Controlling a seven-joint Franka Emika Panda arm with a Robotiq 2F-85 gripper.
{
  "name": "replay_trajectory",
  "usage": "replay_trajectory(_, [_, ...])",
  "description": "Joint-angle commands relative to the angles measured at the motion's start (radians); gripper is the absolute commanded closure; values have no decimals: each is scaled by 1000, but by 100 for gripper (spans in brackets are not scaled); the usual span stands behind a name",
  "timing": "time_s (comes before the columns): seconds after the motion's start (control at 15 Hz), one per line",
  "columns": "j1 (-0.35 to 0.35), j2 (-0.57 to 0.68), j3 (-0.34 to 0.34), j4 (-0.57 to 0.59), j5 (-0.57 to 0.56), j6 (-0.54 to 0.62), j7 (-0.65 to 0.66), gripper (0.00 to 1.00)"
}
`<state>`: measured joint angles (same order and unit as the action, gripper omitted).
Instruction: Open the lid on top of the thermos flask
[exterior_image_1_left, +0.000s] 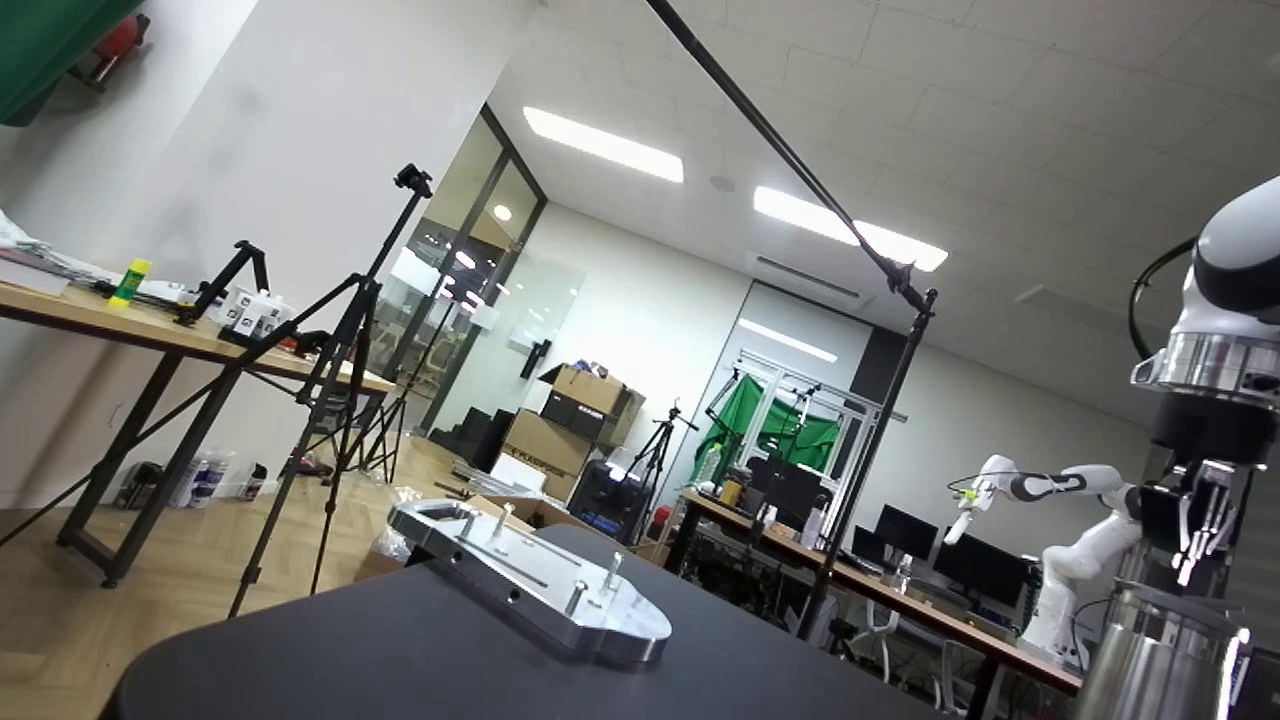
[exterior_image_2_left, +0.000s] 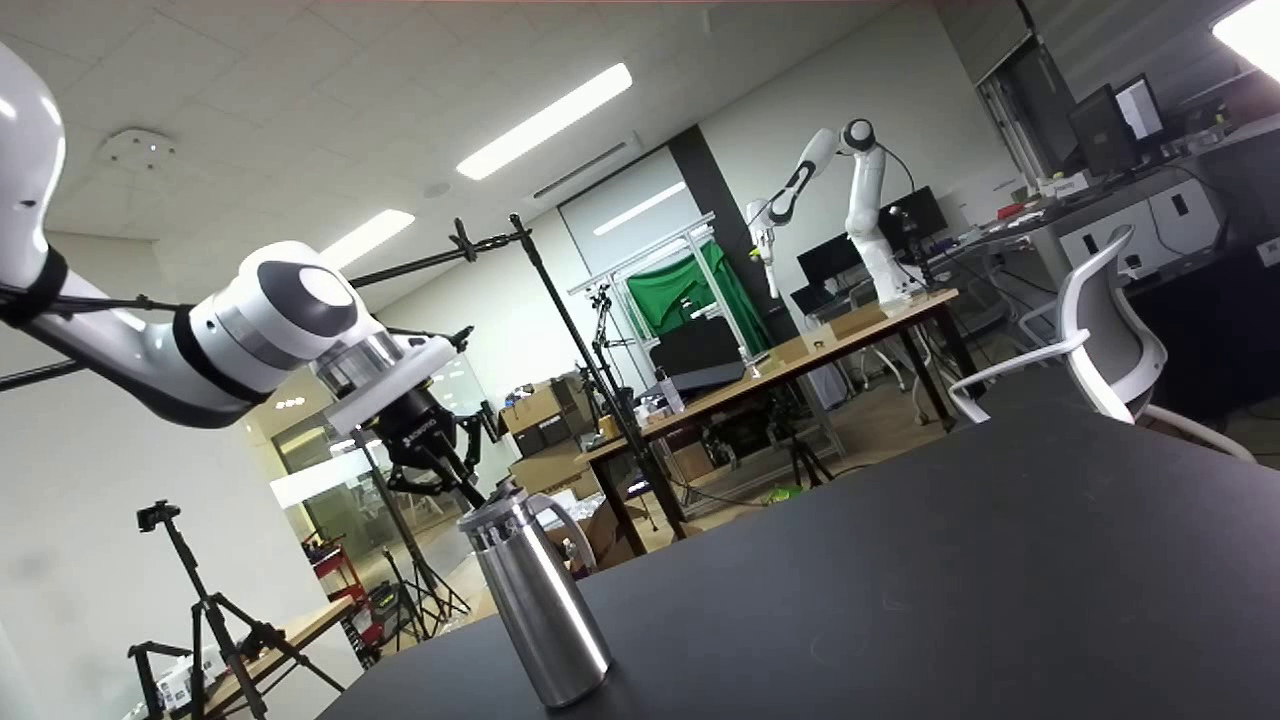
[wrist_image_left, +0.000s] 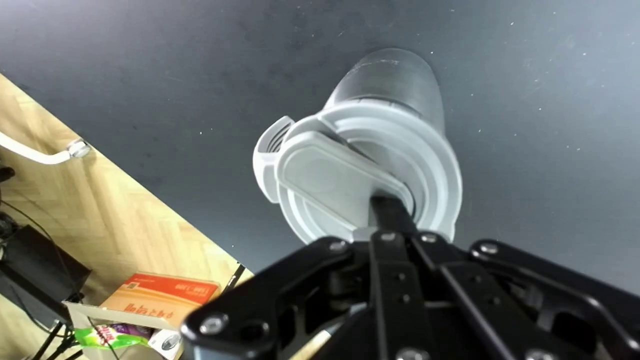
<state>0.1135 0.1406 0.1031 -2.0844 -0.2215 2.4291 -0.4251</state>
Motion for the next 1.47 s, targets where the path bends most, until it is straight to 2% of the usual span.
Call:
replay_trajectory(0.0, [-23, -14, 21, 13, 132, -49, -37, 100])
replay_trajectory(0.2, [-44, -84, 22, 10, 282, -111, -111, 100])
replay_trajectory(0.4, [-53, -164, 2, -3, 370, -204, -175, 100])
replay_trajectory(0.47, [-54, -184, -7, -5, 394, -238, -192, 74])
replay_trajectory(0.6, [-56, -216, -28, -4, 414, -311, -203, 67])
replay_trajectory(0.8, [-61, -239, -56, -1, 408, -414, -193, 46])
replay_trajectory(0.87, [-48, -220, -48, 3, 398, -367, -189, 39])
replay_trajectory(0.93, [-49, -224, -54, 3, 397, -377, -190, 58])
replay_trajectory(1.13, [-46, -217, -51, 2, 397, -369, -190, 39])
replay_trajectory(1.4, [-44, -215, -51, 2, 398, -368, -190, 39])
